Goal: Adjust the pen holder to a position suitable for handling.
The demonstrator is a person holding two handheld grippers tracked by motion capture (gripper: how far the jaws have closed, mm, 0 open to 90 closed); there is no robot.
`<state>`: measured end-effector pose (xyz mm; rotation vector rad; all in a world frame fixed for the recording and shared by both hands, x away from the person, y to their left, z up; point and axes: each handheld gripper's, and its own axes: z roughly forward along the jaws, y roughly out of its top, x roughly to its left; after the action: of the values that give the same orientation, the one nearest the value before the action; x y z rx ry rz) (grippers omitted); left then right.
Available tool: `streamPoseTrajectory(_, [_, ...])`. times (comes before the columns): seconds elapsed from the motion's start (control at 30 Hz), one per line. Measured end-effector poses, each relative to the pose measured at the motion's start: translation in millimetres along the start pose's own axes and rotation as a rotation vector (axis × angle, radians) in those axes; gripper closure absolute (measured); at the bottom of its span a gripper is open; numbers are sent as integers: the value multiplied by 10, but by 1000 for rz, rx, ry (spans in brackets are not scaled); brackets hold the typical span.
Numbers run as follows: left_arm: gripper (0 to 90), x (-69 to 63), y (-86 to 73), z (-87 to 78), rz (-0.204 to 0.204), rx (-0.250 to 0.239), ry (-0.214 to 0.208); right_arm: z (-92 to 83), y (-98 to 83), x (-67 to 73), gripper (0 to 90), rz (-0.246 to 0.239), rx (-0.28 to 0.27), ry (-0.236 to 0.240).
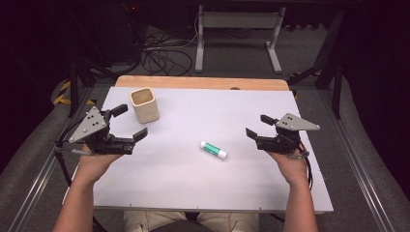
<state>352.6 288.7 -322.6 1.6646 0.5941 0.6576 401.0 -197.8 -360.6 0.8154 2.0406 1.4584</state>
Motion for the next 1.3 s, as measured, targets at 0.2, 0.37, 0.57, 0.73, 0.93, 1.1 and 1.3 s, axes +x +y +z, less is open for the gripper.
streamPoseTrajectory(0.2, [35, -3, -9, 11, 0, 4, -2, 85, -57, 13, 277, -6, 30, 21])
streamPoseTrajectory(0.37, [35, -7, -12, 19, 6, 3, -2, 129, -100, 16, 287, -4, 50, 35])
streamPoseTrajectory(0.57, [37, -8, -15, 20, 8, 7, -5, 198, -147, 40, 294, -10, 78, 51])
streamPoseTrajectory(0.73, [38, -9, -17, 19, 11, 10, -4, 229, -163, 50, 294, -8, 88, 59])
streamPoseTrajectory(0.93, [40, -15, -31, 39, 12, 11, -11, 255, -190, 52, 294, -15, 96, 63])
streamPoseTrajectory(1.1, [42, -7, -54, 45, 7, 13, -13, 274, -195, 50, 299, -15, 95, 65])
streamPoseTrajectory(1.3, [45, -5, -75, 56, 10, 18, -12, 305, -203, 59, 300, -15, 101, 71])
